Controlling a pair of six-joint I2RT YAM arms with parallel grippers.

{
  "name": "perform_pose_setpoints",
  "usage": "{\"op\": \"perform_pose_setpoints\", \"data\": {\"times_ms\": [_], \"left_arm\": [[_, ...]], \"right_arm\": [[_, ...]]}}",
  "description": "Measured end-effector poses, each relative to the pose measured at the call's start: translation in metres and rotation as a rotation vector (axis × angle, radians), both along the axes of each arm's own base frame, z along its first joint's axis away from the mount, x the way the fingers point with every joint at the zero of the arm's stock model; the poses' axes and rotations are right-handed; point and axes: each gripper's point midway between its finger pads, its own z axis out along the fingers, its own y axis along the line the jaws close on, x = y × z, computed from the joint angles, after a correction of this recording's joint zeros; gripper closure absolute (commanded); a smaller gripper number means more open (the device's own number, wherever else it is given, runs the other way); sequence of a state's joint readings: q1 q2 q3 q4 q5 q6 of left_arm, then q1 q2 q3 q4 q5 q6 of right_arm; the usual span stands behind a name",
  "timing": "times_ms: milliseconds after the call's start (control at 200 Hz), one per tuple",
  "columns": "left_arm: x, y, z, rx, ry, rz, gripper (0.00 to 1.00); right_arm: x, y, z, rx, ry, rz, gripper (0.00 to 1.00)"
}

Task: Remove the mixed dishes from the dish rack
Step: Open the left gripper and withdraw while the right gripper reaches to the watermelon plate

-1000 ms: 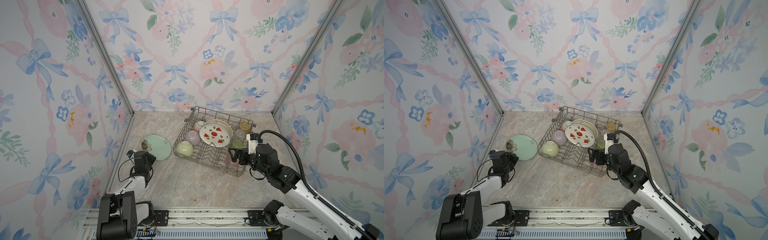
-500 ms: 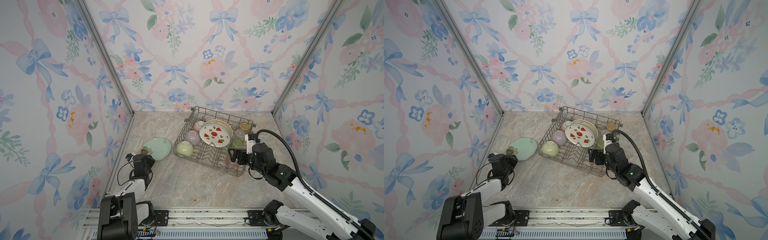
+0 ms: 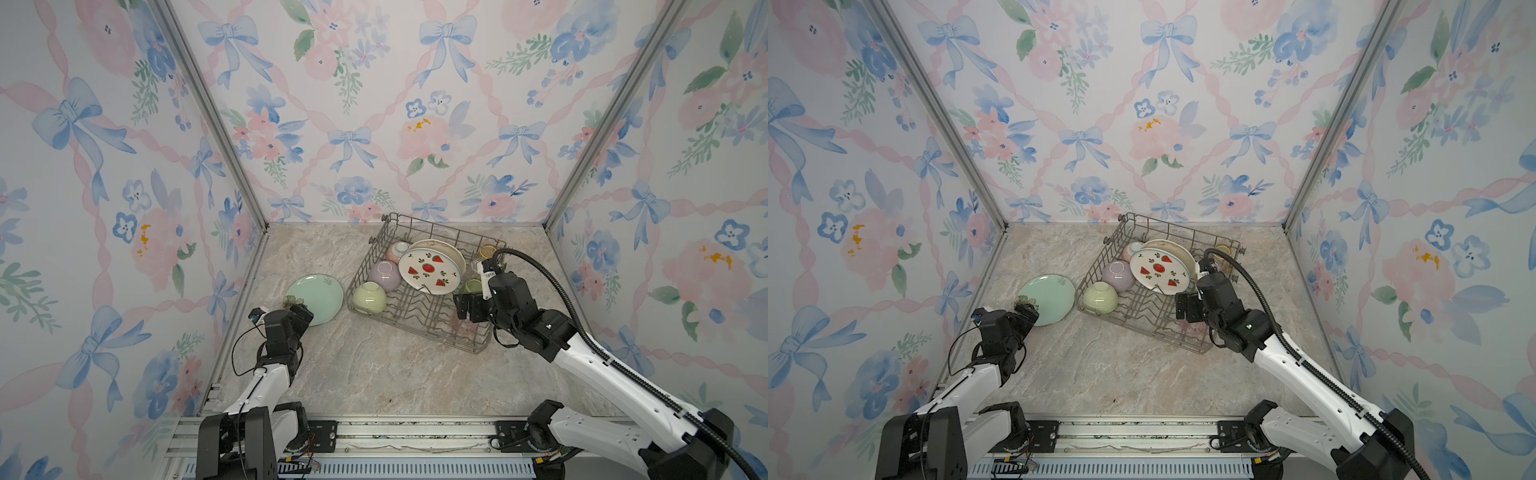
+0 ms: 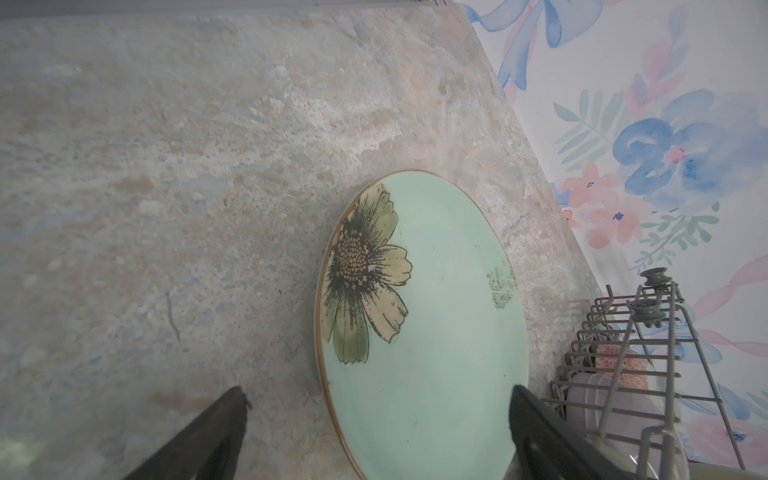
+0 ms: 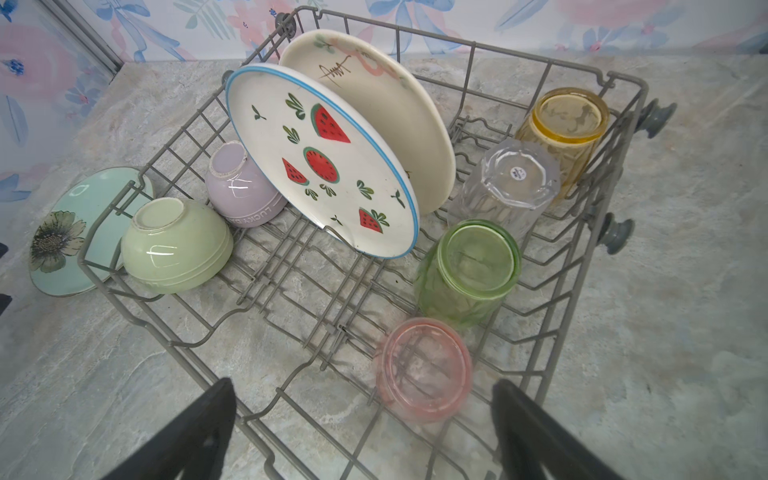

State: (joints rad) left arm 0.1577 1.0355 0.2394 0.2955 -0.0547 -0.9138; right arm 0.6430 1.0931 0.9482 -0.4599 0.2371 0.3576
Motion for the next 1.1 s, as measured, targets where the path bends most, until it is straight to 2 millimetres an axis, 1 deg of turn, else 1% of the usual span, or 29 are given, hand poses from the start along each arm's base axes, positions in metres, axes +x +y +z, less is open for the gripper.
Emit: {"op": "perform_pose_setpoints", "data": {"times_ms": [135, 235, 320, 405, 460, 530, 595, 695, 765, 840, 1000, 1100], "left_arm": [[-0.001, -0.007, 0.010, 0.005, -0.025, -0.047, 0.02], [-0.002, -0.022, 0.018, 0.026, -0.027, -0.125, 0.02], [-0.004, -0.043, 0.025, 0.065, -0.027, -0.212, 0.02], [-0.011, -0.062, 0.034, 0.106, -0.043, -0.290, 0.02], [-0.015, -0.070, 0.042, 0.125, -0.067, -0.321, 0.02], [-0.020, -0.074, 0.052, 0.146, -0.100, -0.345, 0.02], [-0.024, -0.077, 0.058, 0.159, -0.117, -0.360, 0.02], [-0.028, -0.081, 0.062, 0.159, -0.125, -0.389, 0.02], [-0.029, -0.086, 0.065, 0.147, -0.125, -0.416, 0.02], [-0.028, -0.094, 0.069, 0.131, -0.131, -0.451, 0.02], [-0.028, -0.113, 0.084, 0.110, -0.166, -0.528, 0.02], [-0.029, -0.126, 0.089, 0.102, -0.177, -0.577, 0.02]], "right_arm": [[0.021, 0.010, -0.009, -0.072, 0.029, 0.045, 0.06], [0.036, 0.011, -0.011, -0.080, 0.051, 0.070, 0.14], [0.050, 0.004, -0.007, -0.055, 0.058, 0.072, 0.19], [0.066, -0.002, 0.000, -0.033, 0.056, 0.069, 0.24], [0.074, -0.003, 0.005, -0.019, 0.055, 0.073, 0.27], [0.084, -0.002, 0.008, -0.008, 0.055, 0.089, 0.27], [0.089, 0.002, 0.007, -0.008, 0.060, 0.111, 0.29], [0.093, 0.009, 0.003, -0.016, 0.074, 0.152, 0.35], [0.096, 0.013, -0.001, -0.021, 0.084, 0.176, 0.36], [0.099, 0.015, -0.007, -0.032, 0.097, 0.192, 0.36], [0.107, 0.017, -0.017, -0.062, 0.122, 0.203, 0.41], [0.110, 0.018, -0.023, -0.081, 0.135, 0.215, 0.44]]}}
